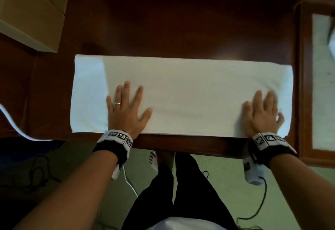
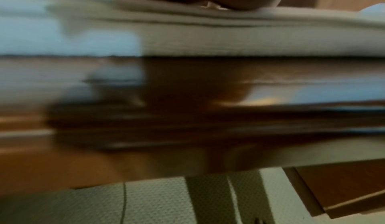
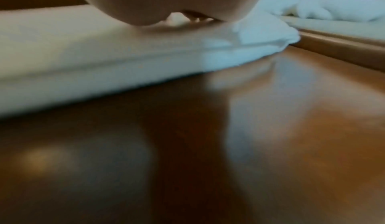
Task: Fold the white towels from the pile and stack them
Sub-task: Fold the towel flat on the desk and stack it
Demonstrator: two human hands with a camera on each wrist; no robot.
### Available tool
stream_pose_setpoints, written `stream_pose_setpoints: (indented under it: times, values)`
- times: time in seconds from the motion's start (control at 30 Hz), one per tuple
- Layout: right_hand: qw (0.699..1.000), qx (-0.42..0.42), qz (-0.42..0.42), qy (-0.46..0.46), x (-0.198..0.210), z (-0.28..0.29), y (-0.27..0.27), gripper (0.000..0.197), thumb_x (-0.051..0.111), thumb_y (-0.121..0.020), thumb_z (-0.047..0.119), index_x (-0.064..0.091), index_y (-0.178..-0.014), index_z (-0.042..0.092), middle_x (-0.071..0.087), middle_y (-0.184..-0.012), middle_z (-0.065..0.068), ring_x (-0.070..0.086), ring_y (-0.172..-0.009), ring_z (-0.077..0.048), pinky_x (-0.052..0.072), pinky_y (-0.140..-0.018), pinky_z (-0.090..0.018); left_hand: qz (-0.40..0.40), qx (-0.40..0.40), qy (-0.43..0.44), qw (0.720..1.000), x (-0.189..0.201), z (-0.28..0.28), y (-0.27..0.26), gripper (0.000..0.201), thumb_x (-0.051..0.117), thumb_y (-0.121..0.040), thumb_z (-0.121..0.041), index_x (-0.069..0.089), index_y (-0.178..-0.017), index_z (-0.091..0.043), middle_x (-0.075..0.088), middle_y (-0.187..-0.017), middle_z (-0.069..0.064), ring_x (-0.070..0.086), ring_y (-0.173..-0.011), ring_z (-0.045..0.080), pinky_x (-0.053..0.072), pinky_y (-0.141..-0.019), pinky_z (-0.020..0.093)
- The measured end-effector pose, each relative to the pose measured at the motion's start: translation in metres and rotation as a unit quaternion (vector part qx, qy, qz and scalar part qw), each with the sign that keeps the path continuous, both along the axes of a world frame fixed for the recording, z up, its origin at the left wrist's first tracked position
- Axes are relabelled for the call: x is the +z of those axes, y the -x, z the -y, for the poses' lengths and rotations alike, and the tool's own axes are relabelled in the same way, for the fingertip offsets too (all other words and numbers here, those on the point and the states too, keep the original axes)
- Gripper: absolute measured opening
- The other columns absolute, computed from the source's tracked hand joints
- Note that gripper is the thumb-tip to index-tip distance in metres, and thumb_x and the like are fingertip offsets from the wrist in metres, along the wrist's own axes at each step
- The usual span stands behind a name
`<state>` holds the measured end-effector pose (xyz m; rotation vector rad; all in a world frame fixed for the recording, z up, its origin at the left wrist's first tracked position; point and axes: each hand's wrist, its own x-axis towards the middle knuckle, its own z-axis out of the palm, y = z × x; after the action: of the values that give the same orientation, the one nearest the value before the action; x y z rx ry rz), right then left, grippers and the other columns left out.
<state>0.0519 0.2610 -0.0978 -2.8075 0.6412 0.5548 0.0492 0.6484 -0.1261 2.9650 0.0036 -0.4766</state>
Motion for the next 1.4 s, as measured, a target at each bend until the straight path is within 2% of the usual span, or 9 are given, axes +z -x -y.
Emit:
stream_pose_setpoints:
  times: [0.1, 0.2, 0.3, 0.57, 0.8, 0.9, 1.03, 1.17, 1.4]
  values:
    - [0.991, 0.128, 0.037, -0.007, 0.007, -0.051, -0.024, 0.073, 0.018, -0.093, 0.061, 0.018, -0.157, 0.025, -0.002, -0.166, -0.008, 0.001, -0.152, -0.026, 0.012, -0.118, -0.055, -0.010, -0.024, -0.001, 1.000, 0.001, 0.026, 0.002, 0.077, 0.017, -0.091, -0.073, 0.000, -0.158, -0.040, -0.012, -0.167, 0.005, -0.006, -0.154, 0.031, 0.003, -0.120, 0.061]
    - [0.938, 0.341, 0.034, -0.048, 0.001, -0.122, -0.034, 0.066, 0.023, -0.099, 0.060, 0.012, -0.157, 0.032, -0.006, -0.166, -0.007, 0.000, -0.152, -0.029, 0.012, -0.117, -0.056, -0.006, -0.033, -0.012, 0.999, -0.005, 0.035, 0.004, 0.077, 0.013, -0.089, -0.077, -0.003, -0.157, -0.043, -0.014, -0.167, 0.002, -0.006, -0.154, 0.032, 0.004, -0.119, 0.063]
    - [0.912, 0.408, -0.008, -0.030, -0.008, -0.136, -0.047, 0.067, 0.018, -0.097, 0.066, 0.003, -0.156, 0.039, -0.012, -0.165, -0.003, -0.006, -0.152, -0.028, 0.010, -0.117, -0.059, 0.010, -0.037, -0.019, 0.999, -0.007, 0.029, 0.004, 0.078, 0.018, -0.089, -0.077, 0.007, -0.158, -0.042, -0.003, -0.168, 0.003, 0.003, -0.154, 0.034, 0.009, -0.118, 0.064]
    - [0.992, 0.100, -0.059, 0.039, 0.005, 0.034, -0.066, 0.072, 0.016, -0.095, 0.070, -0.005, -0.156, 0.037, -0.020, -0.164, -0.001, -0.016, -0.151, -0.022, -0.001, -0.119, -0.059, 0.009, -0.048, -0.031, 0.998, -0.008, 0.026, 0.000, 0.078, 0.016, -0.089, -0.078, 0.006, -0.158, -0.041, -0.001, -0.168, 0.004, 0.003, -0.153, 0.035, 0.009, -0.117, 0.064]
    - [0.961, 0.276, 0.001, 0.007, -0.002, -0.021, 0.045, 0.067, 0.016, -0.098, 0.064, -0.004, -0.156, 0.038, -0.016, -0.165, -0.002, -0.009, -0.152, -0.024, 0.010, -0.119, -0.052, -0.007, -0.112, -0.019, 0.993, -0.002, 0.047, 0.017, 0.077, 0.005, -0.091, -0.074, -0.005, -0.158, -0.038, -0.010, -0.168, 0.001, -0.006, -0.154, 0.033, 0.005, -0.118, 0.067]
    - [0.983, 0.180, -0.031, 0.034, -0.003, 0.015, 0.100, 0.065, 0.002, -0.094, 0.066, -0.010, -0.154, 0.044, -0.020, -0.164, 0.005, -0.014, -0.151, -0.017, 0.008, -0.122, -0.051, -0.013, -0.110, -0.030, 0.993, -0.005, 0.042, 0.022, 0.077, 0.001, -0.088, -0.078, -0.013, -0.155, -0.042, -0.016, -0.167, -0.002, -0.010, -0.153, 0.031, 0.004, -0.117, 0.065]
    - [0.990, 0.118, -0.018, 0.075, 0.012, 0.055, 0.110, 0.071, 0.005, -0.093, 0.066, 0.016, -0.155, 0.031, 0.001, -0.166, 0.001, 0.000, -0.153, -0.019, 0.011, -0.119, -0.052, -0.021, -0.101, -0.032, 0.994, 0.004, 0.047, 0.019, 0.077, 0.018, -0.093, -0.073, -0.005, -0.158, -0.039, -0.011, -0.168, 0.001, -0.007, -0.153, 0.032, 0.007, -0.117, 0.065]
    - [0.994, 0.071, 0.072, 0.031, 0.022, 0.051, 0.089, 0.045, 0.042, -0.100, 0.044, 0.052, -0.135, 0.017, 0.036, -0.155, -0.008, 0.034, -0.140, -0.031, 0.031, -0.107, -0.048, -0.027, -0.088, 0.006, 0.996, 0.016, 0.076, 0.026, 0.075, 0.026, -0.095, -0.067, 0.013, -0.159, -0.031, -0.003, -0.168, 0.005, -0.001, -0.153, 0.031, 0.008, -0.118, 0.064]
    - [0.994, -0.079, 0.066, -0.044, 0.026, 0.088, 0.028, 0.035, 0.043, -0.100, 0.020, 0.053, -0.131, 0.007, 0.051, -0.132, -0.022, 0.053, -0.115, -0.042, 0.043, -0.092, -0.043, -0.035, -0.071, -0.005, 0.997, 0.013, 0.080, 0.021, 0.073, 0.037, -0.094, -0.068, 0.017, -0.157, -0.036, -0.001, -0.168, -0.003, 0.001, -0.154, 0.026, 0.013, -0.118, 0.063]
